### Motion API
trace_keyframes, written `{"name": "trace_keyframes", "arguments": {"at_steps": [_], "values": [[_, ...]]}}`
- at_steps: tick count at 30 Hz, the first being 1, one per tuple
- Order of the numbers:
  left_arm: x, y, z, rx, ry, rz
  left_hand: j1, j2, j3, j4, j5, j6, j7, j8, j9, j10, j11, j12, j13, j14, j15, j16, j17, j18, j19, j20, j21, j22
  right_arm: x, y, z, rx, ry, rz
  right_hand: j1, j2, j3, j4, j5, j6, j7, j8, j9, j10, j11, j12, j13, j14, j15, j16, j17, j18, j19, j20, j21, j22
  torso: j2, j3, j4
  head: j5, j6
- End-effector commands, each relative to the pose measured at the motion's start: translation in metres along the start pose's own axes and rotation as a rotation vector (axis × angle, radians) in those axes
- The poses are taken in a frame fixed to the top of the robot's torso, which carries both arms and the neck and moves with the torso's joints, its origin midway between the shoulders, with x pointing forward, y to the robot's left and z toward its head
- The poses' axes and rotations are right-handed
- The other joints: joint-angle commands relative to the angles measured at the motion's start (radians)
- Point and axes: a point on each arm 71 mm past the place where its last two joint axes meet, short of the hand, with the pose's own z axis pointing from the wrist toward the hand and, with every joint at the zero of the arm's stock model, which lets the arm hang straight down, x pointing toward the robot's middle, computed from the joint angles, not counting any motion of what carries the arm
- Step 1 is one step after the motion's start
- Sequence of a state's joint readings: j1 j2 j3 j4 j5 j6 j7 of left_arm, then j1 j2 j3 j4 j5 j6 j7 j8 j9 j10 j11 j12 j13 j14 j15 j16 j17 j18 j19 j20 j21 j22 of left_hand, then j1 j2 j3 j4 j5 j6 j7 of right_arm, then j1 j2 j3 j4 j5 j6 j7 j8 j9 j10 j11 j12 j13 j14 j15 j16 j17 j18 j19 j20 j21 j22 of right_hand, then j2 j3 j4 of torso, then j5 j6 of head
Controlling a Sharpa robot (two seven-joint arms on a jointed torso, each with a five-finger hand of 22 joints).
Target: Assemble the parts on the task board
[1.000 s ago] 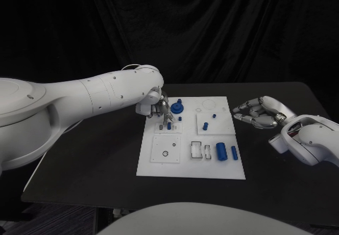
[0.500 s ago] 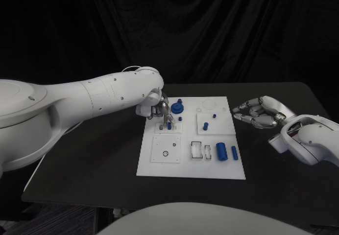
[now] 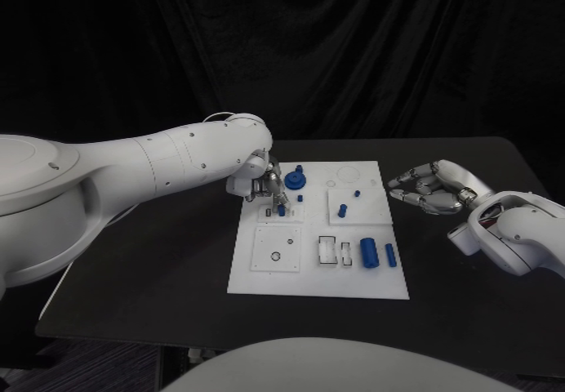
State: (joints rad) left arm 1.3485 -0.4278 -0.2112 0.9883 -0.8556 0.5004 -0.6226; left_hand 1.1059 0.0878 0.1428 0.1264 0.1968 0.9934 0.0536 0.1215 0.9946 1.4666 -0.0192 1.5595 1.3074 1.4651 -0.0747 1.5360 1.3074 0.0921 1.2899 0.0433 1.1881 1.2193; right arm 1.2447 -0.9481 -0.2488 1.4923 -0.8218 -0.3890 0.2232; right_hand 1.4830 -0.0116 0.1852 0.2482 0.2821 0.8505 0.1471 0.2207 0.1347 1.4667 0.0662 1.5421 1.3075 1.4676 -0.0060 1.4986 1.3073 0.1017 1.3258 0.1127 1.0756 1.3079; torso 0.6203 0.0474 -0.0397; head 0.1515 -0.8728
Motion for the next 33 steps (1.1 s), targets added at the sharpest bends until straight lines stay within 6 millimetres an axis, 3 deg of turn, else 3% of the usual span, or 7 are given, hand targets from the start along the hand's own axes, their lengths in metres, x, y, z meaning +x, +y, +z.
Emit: {"name": "trace_keyframes", "arguments": {"at_steps": [1, 11, 18, 25, 33], "values": [[0.0018, -0.0021, 0.0009, 0.026, 0.008, -0.003, 0.01, -0.003, 0.003, -0.011, 0.006, -0.002, 0.006, -0.007, -0.004, 0.088, 0.008, -0.004, 0.251, 0.076, 0.008, -0.007, 0.179, 0.019, -0.009, 0.002, -0.009, -0.003, 0.0004, -0.0008, -0.0001, 0.006, 0.001, 0.001, -0.006, -0.006, 0.002, 0.002, 0.003, 0.009, 0.0, 0.007, -0.001, 0.036, 0.001, -0.002, 0.197, 0.054, 0.006, -0.001, 0.135, 0.002, -0.001, -0.004, 0.002, 0.126, 0.001, 0.0001, 0.0003, -0.001, 0.0], [0.0003, -0.0007, 0.0014, 0.032, -0.01, -0.018, 0.004, -0.001, 0.022, -0.022, 0.022, -0.003, 0.01, -0.02, -0.015, 0.081, 0.013, -0.012, 0.246, 0.073, 0.013, -0.01, 0.173, 0.022, -0.018, 0.006, -0.023, -0.01, 0.0002, -0.0017, 0.0002, 0.012, 0.001, 0.001, -0.003, -0.007, 0.003, -0.001, 0.006, 0.008, 0.0, 0.007, -0.002, 0.033, 0.001, -0.003, 0.194, 0.053, 0.006, -0.002, 0.134, 0.003, -0.002, -0.004, 0.0, 0.126, 0.0, 0.0003, 0.0003, 0.001, 0.0], [0.0007, 0.0003, 0.002, 0.032, -0.014, -0.023, 0.002, -0.013, 0.09, -0.068, 0.103, 0.011, 0.007, -0.032, -0.026, 0.081, 0.011, -0.011, 0.247, 0.073, 0.012, -0.009, 0.174, 0.022, -0.016, 0.007, -0.028, -0.003, 0.0002, -0.0019, 0.0004, 0.015, 0.002, 0.001, 0.001, -0.007, 0.005, -0.004, 0.009, 0.007, 0.0, 0.007, -0.003, 0.031, 0.001, -0.004, 0.193, 0.052, 0.005, -0.003, 0.131, 0.004, -0.005, -0.004, -0.005, 0.124, 0.0, 0.0003, 0.001, 0.001, 0.0], [0.0023, 0.0013, 0.0028, 0.027, -0.006, -0.02, -0.011, -0.045, 0.22, -0.146, 0.189, 0.023, 0.004, -0.032, -0.019, 0.08, 0.008, -0.013, 0.246, 0.072, 0.009, -0.009, 0.172, 0.022, -0.014, 0.003, -0.034, 0.005, 0.0001, -0.0022, 0.0006, 0.018, 0.001, 0.0, 0.002, -0.007, 0.006, -0.005, 0.01, 0.007, 0.0, 0.007, -0.003, 0.031, 0.001, -0.004, 0.192, 0.051, 0.005, -0.004, 0.13, 0.004, -0.006, -0.004, -0.007, 0.124, 0.0, 0.0005, 0.0011, 0.002, 0.0], [0.0027, 0.0041, 0.0029, 0.027, -0.02, -0.034, -0.062, -0.066, 0.305, -0.185, 0.191, 0.028, 0.004, -0.026, -0.002, 0.08, 0.007, -0.013, 0.246, 0.072, 0.008, -0.009, 0.172, 0.022, -0.011, 0.004, -0.037, 0.014, 0.0, -0.0025, 0.0008, 0.021, 0.001, 0.0, 0.004, -0.008, 0.007, -0.007, 0.013, 0.006, 0.0, 0.006, -0.004, 0.029, 0.001, -0.005, 0.19, 0.05, 0.005, -0.005, 0.127, 0.005, -0.008, -0.005, -0.012, 0.122, 0.0, 0.0004, 0.0006, 0.002, 0.0]]}}
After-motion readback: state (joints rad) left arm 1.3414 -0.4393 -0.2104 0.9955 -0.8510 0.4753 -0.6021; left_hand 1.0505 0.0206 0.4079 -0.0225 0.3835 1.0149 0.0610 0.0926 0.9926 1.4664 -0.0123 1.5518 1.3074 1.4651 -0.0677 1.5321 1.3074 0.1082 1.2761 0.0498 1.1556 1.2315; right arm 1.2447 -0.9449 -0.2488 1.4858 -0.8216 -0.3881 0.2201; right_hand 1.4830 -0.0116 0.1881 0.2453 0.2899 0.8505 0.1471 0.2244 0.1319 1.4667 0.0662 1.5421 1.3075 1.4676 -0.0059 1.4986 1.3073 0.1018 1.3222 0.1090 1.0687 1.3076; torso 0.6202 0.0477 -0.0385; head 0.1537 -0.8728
